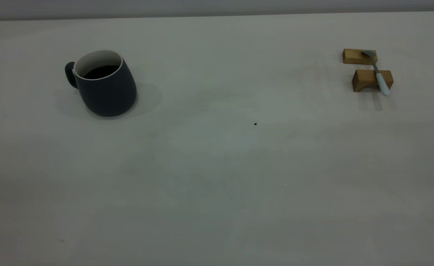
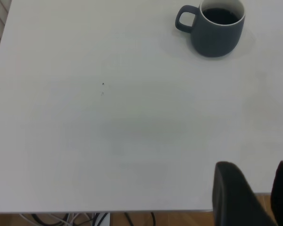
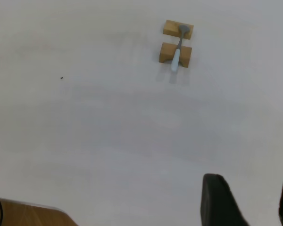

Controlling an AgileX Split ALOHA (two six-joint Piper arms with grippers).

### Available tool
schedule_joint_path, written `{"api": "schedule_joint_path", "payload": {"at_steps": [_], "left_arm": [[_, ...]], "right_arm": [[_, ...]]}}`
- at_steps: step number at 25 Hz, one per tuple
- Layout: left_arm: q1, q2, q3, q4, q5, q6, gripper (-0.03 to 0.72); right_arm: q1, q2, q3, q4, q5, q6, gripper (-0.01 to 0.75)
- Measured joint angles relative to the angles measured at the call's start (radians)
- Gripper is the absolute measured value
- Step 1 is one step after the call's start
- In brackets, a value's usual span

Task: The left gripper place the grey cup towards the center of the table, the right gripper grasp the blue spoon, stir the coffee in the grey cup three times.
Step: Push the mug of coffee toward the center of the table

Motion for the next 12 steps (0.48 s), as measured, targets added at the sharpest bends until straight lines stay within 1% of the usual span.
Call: {"api": "schedule_joint_path", "payload": {"at_steps": [12], "left_arm": [[0.000, 0.005, 0.000, 0.000, 0.000, 0.000, 0.276]], "right_arm": [[0.000, 0.000, 0.000, 0.000, 0.000, 0.000, 0.357]]}}
